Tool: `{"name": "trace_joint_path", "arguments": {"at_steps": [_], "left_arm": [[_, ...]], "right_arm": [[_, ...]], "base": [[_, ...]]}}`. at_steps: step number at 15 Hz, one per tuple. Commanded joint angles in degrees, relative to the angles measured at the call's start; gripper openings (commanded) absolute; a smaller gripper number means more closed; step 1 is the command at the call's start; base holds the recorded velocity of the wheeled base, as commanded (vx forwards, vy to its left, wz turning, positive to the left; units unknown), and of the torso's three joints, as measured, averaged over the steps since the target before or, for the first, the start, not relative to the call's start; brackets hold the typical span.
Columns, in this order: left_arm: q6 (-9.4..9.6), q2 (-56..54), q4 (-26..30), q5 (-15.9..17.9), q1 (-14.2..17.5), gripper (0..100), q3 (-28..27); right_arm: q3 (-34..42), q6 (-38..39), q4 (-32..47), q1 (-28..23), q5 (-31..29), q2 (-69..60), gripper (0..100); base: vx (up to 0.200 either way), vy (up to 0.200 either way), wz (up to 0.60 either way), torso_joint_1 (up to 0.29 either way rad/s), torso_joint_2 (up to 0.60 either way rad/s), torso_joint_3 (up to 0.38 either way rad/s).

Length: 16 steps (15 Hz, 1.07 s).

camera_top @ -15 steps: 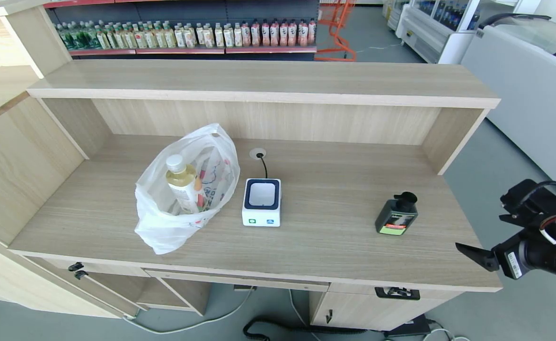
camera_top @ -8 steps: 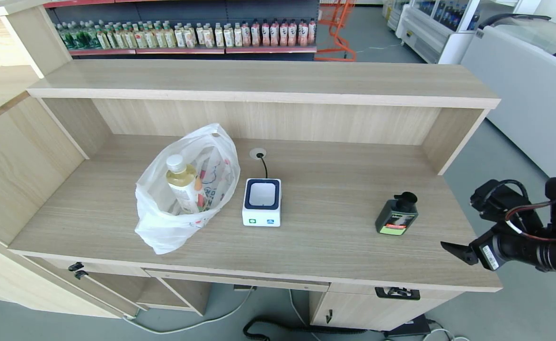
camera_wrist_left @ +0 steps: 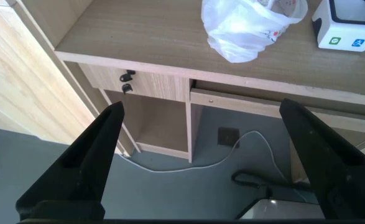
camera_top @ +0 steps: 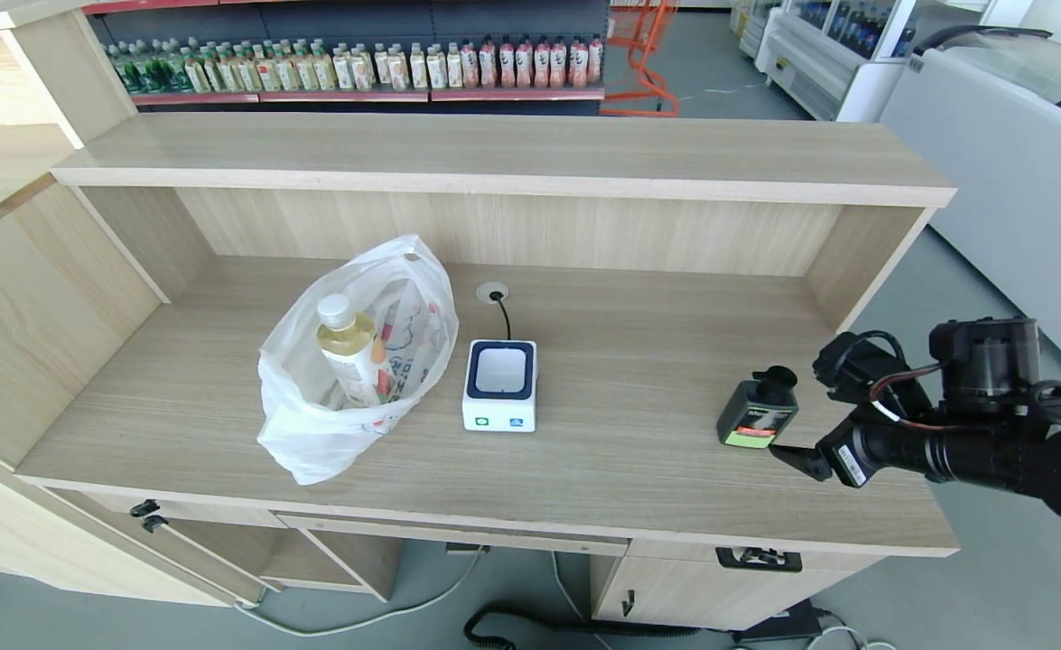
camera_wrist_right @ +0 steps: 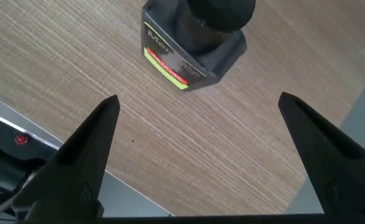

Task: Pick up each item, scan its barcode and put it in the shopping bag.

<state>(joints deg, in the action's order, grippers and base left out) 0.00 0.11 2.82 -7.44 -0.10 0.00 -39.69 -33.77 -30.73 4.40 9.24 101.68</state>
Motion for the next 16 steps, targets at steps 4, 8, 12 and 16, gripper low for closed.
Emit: {"name": "trace_joint_path", "arguments": {"at_steps": [4,8,12,16], "left_arm": [[0.0,-0.02,0.0,-0.03,0.01,100,0.0],[0.0,-0.02,0.0,-0.03,0.01,100,0.0],[0.0,-0.02,0.0,-0.03,0.01,100,0.0],[0.0,-0.02,0.0,-0.03,0.01,100,0.0]], "right_arm": [[-3.99,-0.07,-0.03,1.66,2.98,4.67,100],[-5.4,-0.07,-0.12,1.93,2.98,6.78,100],[-6.8,-0.07,-0.21,2.89,3.06,8.8,100],[-8.21,-0.07,-0.82,4.12,3.06,10.12,100]], "base": [[0.0,0.0,0.0,0.0,0.0,0.0],[0.0,0.0,0.0,0.0,0.0,0.0],[0.0,0.0,0.0,0.0,0.0,0.0],[0.0,0.0,0.0,0.0,0.0,0.0]]}}
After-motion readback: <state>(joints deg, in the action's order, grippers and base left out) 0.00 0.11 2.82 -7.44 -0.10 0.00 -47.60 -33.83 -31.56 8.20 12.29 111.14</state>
